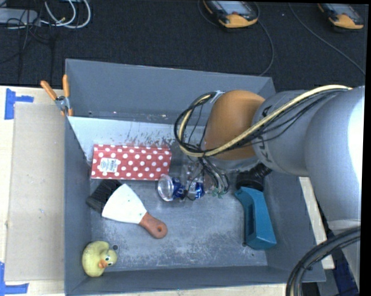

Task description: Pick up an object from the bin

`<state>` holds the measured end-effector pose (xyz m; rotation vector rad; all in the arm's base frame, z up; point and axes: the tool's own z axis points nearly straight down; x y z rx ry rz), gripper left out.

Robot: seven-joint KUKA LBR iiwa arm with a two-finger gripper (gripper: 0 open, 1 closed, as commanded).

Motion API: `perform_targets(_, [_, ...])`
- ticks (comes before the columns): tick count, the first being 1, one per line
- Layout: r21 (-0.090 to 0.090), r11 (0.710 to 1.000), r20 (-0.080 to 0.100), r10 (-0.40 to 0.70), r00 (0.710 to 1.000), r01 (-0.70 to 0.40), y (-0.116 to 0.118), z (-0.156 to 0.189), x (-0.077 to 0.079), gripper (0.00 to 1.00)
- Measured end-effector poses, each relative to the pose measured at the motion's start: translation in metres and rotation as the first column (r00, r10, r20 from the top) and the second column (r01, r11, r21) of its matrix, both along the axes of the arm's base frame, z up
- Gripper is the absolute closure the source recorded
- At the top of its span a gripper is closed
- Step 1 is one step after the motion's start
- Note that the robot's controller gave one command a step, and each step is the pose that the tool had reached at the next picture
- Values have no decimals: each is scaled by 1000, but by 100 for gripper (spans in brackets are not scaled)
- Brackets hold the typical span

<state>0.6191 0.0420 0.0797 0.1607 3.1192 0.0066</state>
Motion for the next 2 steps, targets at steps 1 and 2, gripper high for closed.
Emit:
perform_targets(1, [0,1000,0,0,1000,0,0,0,0,100])
perform_targets(2, [1,1000,3,-1,1000,1,3,28,2,100])
